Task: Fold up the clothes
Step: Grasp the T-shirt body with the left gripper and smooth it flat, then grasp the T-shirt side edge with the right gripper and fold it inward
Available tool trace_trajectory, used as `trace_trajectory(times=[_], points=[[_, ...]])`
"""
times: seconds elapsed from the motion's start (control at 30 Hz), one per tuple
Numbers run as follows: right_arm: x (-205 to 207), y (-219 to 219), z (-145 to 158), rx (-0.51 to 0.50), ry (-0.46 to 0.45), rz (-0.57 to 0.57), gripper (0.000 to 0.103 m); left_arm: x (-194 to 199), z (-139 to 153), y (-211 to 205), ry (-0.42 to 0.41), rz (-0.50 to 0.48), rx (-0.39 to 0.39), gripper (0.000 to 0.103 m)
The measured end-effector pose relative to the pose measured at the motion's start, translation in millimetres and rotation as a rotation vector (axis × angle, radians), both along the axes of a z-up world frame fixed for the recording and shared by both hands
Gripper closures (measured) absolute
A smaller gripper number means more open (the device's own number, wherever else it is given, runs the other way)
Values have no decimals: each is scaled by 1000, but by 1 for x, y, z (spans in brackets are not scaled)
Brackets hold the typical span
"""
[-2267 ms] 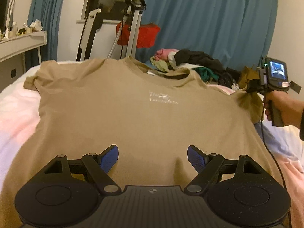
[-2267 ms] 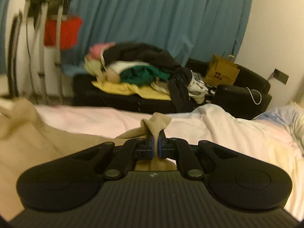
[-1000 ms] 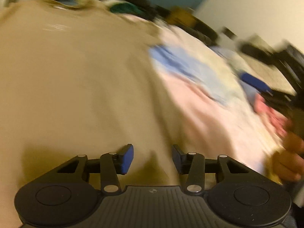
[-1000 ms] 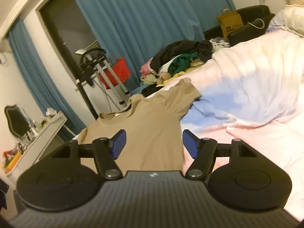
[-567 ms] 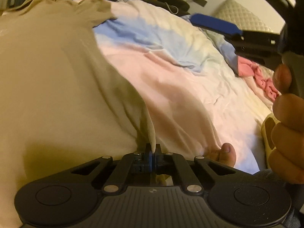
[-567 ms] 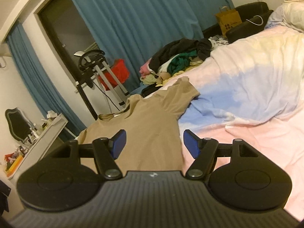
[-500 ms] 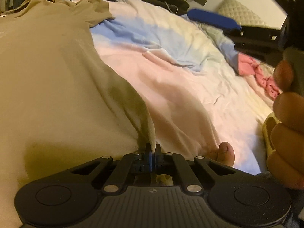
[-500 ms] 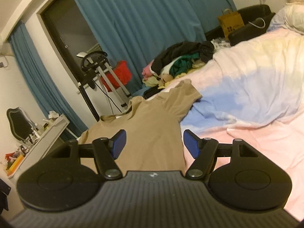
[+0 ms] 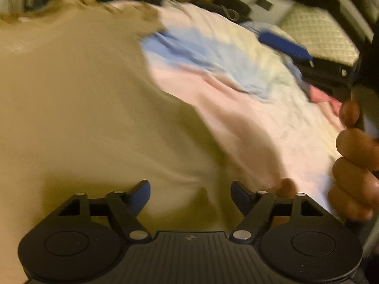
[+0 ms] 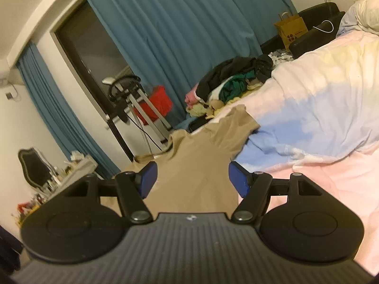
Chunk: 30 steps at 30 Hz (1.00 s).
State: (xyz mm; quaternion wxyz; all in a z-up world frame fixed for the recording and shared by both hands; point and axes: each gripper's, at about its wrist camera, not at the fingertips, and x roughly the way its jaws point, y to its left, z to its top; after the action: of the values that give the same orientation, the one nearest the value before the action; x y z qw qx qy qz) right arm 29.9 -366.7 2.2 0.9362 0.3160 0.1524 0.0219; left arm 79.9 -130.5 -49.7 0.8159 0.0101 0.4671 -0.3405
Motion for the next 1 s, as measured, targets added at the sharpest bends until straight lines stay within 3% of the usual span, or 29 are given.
trace_trajectory(times=[0.13, 0.3, 0.47, 0.63, 0.73, 1.0], points=[[19, -2, -4, 66, 3, 18, 34, 12, 24, 45, -95, 107, 53, 17], [92, -9, -20, 134, 40, 44, 33, 31, 26, 96, -146, 324, -26, 14], [171, -22, -69, 171, 113, 9, 33, 48, 14, 105, -162, 389, -40, 13], [228, -33, -118, 268, 150, -64, 33, 66, 1, 114, -179, 454, -55, 13], [255, -42, -135, 245, 167, -84, 36, 76, -6, 119, -188, 493, -64, 13], [285, -57, -144, 264, 52, -66, 33, 93, -13, 151, -184, 608, -117, 13]])
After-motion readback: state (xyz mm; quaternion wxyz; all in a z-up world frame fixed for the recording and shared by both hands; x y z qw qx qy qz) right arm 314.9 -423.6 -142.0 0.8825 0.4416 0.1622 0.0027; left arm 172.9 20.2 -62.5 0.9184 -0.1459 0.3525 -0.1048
